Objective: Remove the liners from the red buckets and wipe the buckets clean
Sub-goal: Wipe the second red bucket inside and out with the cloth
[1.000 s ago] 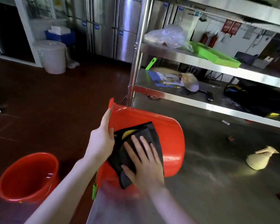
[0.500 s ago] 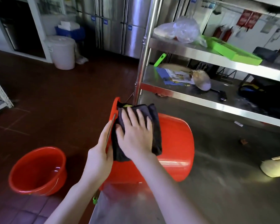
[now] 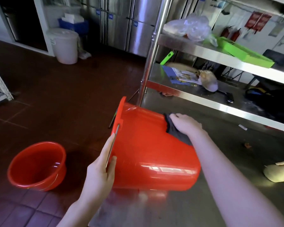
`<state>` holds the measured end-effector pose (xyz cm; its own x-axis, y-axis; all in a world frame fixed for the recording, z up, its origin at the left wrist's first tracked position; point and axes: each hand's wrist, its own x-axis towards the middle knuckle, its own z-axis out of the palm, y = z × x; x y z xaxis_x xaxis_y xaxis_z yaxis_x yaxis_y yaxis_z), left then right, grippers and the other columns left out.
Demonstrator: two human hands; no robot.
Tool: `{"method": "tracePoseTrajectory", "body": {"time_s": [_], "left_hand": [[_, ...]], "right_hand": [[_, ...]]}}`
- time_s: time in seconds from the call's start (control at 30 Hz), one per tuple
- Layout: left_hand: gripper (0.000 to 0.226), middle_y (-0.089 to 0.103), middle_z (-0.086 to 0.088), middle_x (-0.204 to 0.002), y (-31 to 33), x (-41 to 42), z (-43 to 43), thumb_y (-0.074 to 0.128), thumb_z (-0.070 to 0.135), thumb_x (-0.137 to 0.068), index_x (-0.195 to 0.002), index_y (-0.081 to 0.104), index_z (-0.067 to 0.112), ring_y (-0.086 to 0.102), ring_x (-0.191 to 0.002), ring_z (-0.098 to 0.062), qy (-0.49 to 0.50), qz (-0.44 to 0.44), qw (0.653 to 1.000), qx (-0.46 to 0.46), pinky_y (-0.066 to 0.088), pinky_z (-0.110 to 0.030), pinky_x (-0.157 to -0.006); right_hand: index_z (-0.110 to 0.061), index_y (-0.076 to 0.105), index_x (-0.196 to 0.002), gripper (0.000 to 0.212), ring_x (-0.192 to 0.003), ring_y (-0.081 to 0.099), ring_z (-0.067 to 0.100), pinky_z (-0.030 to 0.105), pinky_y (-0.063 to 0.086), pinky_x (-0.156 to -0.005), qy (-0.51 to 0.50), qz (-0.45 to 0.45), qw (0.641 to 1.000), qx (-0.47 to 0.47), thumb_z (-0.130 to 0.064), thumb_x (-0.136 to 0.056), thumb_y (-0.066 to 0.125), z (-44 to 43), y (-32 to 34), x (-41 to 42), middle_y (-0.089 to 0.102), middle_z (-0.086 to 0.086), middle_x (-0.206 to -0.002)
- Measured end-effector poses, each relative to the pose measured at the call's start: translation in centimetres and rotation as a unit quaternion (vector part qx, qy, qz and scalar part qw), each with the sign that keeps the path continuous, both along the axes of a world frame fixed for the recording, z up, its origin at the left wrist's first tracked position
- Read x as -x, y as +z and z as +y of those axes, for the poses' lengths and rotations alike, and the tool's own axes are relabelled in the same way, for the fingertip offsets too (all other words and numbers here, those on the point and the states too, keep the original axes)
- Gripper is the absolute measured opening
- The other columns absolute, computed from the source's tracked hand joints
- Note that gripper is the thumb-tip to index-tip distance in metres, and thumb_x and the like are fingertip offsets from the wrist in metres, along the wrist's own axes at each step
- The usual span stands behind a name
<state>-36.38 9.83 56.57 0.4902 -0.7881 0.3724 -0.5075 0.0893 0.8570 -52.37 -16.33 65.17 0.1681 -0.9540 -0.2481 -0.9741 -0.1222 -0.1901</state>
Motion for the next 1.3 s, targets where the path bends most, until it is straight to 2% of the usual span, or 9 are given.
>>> {"method": "tracePoseTrajectory", "body": {"time_s": [0.17,0.33,0.5,0.63,0.73,0.83,0.93,1.1,1.3], "left_hand": [[0.056,0.051,0.047,-0.121,-0.1,-0.1,0.5,0.045,0.035,-0.096,-0.145,0.026,0.054,0.055,-0.11,0.015,-0.015,0.048,0.999,-0.009,0.04,-0.003,-0.091],[0.048,0.07,0.018,-0.097,2.0,-2.2,-0.1,0.035,0.068,-0.091,-0.136,0.019,0.068,0.068,-0.082,-0.005,-0.031,0.067,0.993,-0.094,0.053,-0.021,-0.072],[0.042,0.06,0.011,-0.115,6.5,-2.6,-5.5,0.035,0.061,-0.095,-0.137,0.034,0.058,0.057,-0.101,-0.004,0.007,0.11,0.991,-0.082,0.041,-0.018,-0.083],[0.036,0.067,-0.002,-0.071,7.1,-1.5,-6.3,0.03,0.048,-0.101,-0.136,0.042,0.05,0.062,-0.057,-0.004,0.014,0.053,0.996,-0.074,0.05,-0.027,-0.051],[0.037,0.063,0.005,-0.063,5.5,-1.7,-5.2,0.035,0.036,-0.103,-0.136,0.043,0.049,0.058,-0.05,0.002,0.016,0.022,0.999,-0.047,0.04,-0.01,-0.048],[0.039,0.054,0.001,-0.048,4.4,-1.4,-3.8,0.033,0.038,-0.103,-0.137,0.038,0.056,0.042,-0.035,-0.005,0.003,0.02,0.999,-0.035,0.033,-0.015,-0.037],[0.04,0.048,0.003,-0.045,4.4,-1.0,-3.6,0.031,0.04,-0.102,-0.136,0.034,0.06,0.035,-0.034,-0.007,0.008,0.019,0.999,-0.04,0.03,-0.019,-0.034],[0.039,0.055,-0.001,-0.047,5.0,-1.5,-4.7,0.034,0.034,-0.104,-0.135,0.04,0.055,0.04,-0.032,-0.007,0.031,-0.019,0.999,-0.04,0.034,-0.016,-0.036],[0.04,0.047,0.002,-0.043,4.6,-1.7,-4.4,0.035,0.03,-0.103,-0.133,0.042,0.056,0.031,-0.033,-0.006,0.007,-0.015,0.999,-0.029,0.028,-0.015,-0.035]], "right_hand": [[-0.032,0.048,-0.137,0.057,-0.133,0.045,0.022,0.045,0.031,-0.106,0.209,-0.061,0.953,0.213,-0.057,-0.09,0.029,7.6,-1.0,-8.3,0.047,-0.008,-0.147],[-0.025,0.043,-0.146,0.059,-0.14,0.037,0.027,0.05,0.028,-0.113,0.214,-0.094,0.906,0.354,-0.052,-0.093,0.037,14.6,-3.6,-6.8,0.04,-0.001,-0.153],[-0.029,0.03,-0.152,0.071,-0.148,0.021,0.026,0.053,0.022,-0.116,0.29,-0.112,0.867,0.39,-0.05,-0.087,0.05,19.7,-7.9,-4.0,0.025,-0.003,-0.16],[-0.033,0.029,-0.152,0.066,-0.149,0.02,0.025,0.052,0.023,-0.116,0.271,-0.116,0.872,0.39,-0.053,-0.091,0.047,19.4,-8.2,-2.7,0.027,-0.003,-0.16],[-0.029,0.04,-0.147,0.059,-0.141,0.035,0.027,0.05,0.027,-0.114,0.18,-0.101,0.908,0.365,-0.054,-0.093,0.036,15.8,-4.8,-5.4,0.041,-0.001,-0.153],[-0.029,0.047,-0.14,0.06,-0.132,0.044,0.029,0.051,0.028,-0.108,0.129,-0.077,0.974,0.168,-0.056,-0.092,0.023,9.3,-0.2,-7.9,0.049,0.002,-0.145],[-0.029,0.043,-0.142,0.06,-0.133,0.042,0.031,0.054,0.027,-0.107,0.152,-0.074,0.985,0.035,-0.056,-0.095,0.017,5.8,1.4,-8.8,0.044,0.003,-0.149],[-0.029,0.032,-0.151,0.063,-0.145,0.028,0.023,0.047,0.022,-0.117,0.262,-0.078,0.914,0.299,-0.054,-0.093,0.035,14.2,-3.8,-2.8,0.031,-0.004,-0.158],[-0.029,0.035,-0.15,0.063,-0.144,0.031,0.025,0.047,0.026,-0.116,0.244,-0.079,0.904,0.342,-0.055,-0.092,0.038,14.4,-4.8,-0.5,0.034,-0.001,-0.157]]}}
